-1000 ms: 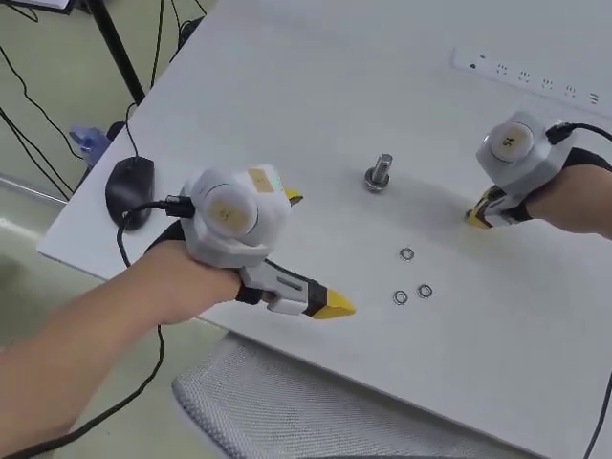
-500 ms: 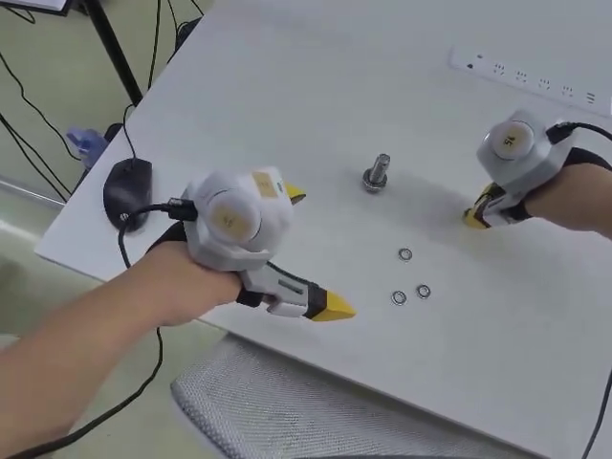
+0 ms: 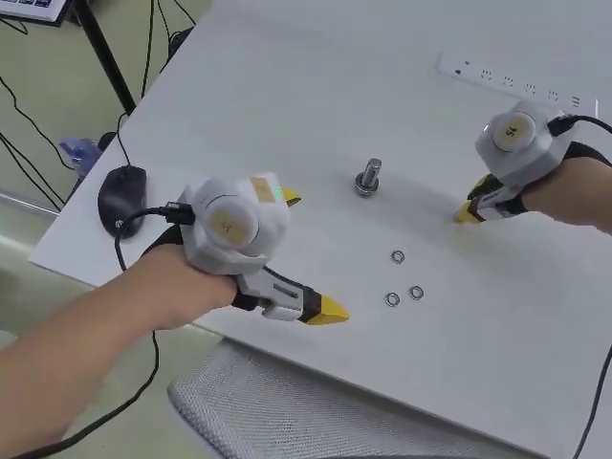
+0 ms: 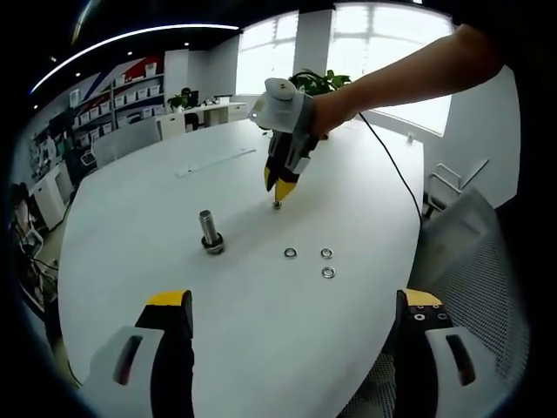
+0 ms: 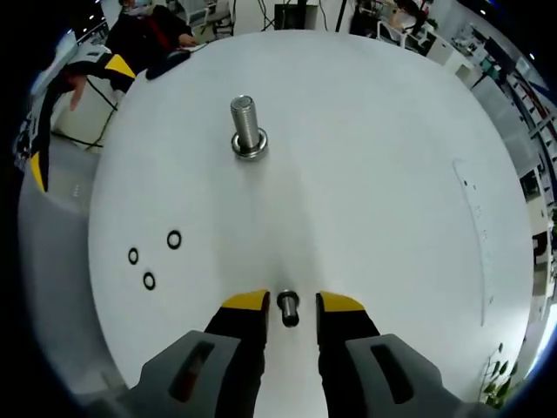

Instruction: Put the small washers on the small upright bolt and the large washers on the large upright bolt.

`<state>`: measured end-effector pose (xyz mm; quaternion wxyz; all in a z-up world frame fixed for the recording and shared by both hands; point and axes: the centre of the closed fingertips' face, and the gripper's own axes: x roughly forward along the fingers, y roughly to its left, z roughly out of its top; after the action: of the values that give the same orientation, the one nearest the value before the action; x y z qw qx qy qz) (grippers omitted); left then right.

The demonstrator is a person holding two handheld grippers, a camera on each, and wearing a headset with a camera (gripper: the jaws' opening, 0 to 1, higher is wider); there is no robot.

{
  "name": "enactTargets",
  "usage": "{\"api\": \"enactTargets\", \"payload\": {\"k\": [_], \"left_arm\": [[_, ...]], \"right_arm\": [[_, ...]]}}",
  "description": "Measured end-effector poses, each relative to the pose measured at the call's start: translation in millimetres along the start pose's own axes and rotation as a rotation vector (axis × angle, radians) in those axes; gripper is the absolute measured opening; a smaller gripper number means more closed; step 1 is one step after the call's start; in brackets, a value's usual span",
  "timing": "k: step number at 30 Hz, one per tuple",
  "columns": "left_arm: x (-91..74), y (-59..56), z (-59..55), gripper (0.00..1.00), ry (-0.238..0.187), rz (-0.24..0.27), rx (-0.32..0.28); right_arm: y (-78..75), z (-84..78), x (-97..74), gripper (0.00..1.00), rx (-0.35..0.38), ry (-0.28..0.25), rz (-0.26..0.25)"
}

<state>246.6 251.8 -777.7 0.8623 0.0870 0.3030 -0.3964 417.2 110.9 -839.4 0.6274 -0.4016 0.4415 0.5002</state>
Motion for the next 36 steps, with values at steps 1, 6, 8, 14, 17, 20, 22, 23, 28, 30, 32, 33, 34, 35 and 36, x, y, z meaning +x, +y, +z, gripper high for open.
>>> {"api": "enactTargets", "payload": {"k": [1, 6, 8, 14, 17, 20, 22, 23, 28, 30, 32, 33, 34, 35, 36], "left_arm": [[-0.2, -0.3, 0.6, 0.97, -0.003, 0.001, -0.004], [-3.5, -3.6, 5.4, 0.98, -0.017, 0.0, -0.007], [-5.3, -4.1, 7.8, 0.98, -0.023, 0.003, -0.005], [-6.7, -5.6, 5.5, 0.97, -0.015, 0.011, -0.005], [-8.0, -9.3, 5.5, 0.97, -0.016, 0.008, 0.002], [-9.4, -11.7, 6.1, 0.97, -0.013, 0.009, 0.008], [-9.7, -12.3, 7.1, 0.97, -0.014, 0.009, 0.009], [-9.9, -12.6, 7.7, 0.97, -0.011, 0.009, 0.011], [-9.3, -12.4, 6.6, 0.97, 0.003, 0.011, 0.013], [-9.1, -13.3, 7.4, 0.97, 0.001, 0.01, 0.009], [-9.1, -14.2, 9.5, 0.97, -0.003, 0.011, 0.011], [-9.1, -14.4, 9.8, 0.97, -0.004, 0.012, 0.01], [-9.0, -14.3, 10.3, 0.97, -0.006, 0.014, 0.009], [-8.9, -14.2, 10.4, 0.97, -0.006, 0.014, 0.008], [-8.7, -14.2, 10.6, 0.97, -0.008, 0.015, 0.007]], "right_arm": [[0.1, 2.4, -1.4, 0.23, -0.008, -0.002, -0.002], [6.6, 12.0, -8.1, 0.23, -0.038, -0.006, 0.001], [10.1, 15.2, -11.5, 0.23, -0.048, -0.005, 0.003], [26.5, 25.9, -18.7, 0.24, -0.09, -0.019, 0.022], [36.3, 30.7, -22.2, 0.24, -0.105, -0.026, 0.028], [45.7, 34.2, -24.2, 0.25, -0.124, -0.029, 0.037], [43.9, 36.0, -22.2, 0.25, -0.133, -0.035, 0.046], [45.6, 36.3, -21.6, 0.25, -0.136, -0.035, 0.049], [65.9, 40.8, -20.3, 0.25, -0.173, -0.046, 0.074], [71.1, 40.9, -19.0, 0.26, -0.178, -0.043, 0.082], [74.7, 40.2, -14.6, 0.26, -0.197, -0.046, 0.094], [76.6, 39.8, -13.3, 0.26, -0.201, -0.046, 0.101], [80.9, 39.2, -12.9, 0.26, -0.206, -0.044, 0.111], [82.7, 38.7, -11.8, 0.26, -0.209, -0.043, 0.112], [85.9, 38.0, -10.8, 0.26, -0.216, -0.04, 0.111]]}}
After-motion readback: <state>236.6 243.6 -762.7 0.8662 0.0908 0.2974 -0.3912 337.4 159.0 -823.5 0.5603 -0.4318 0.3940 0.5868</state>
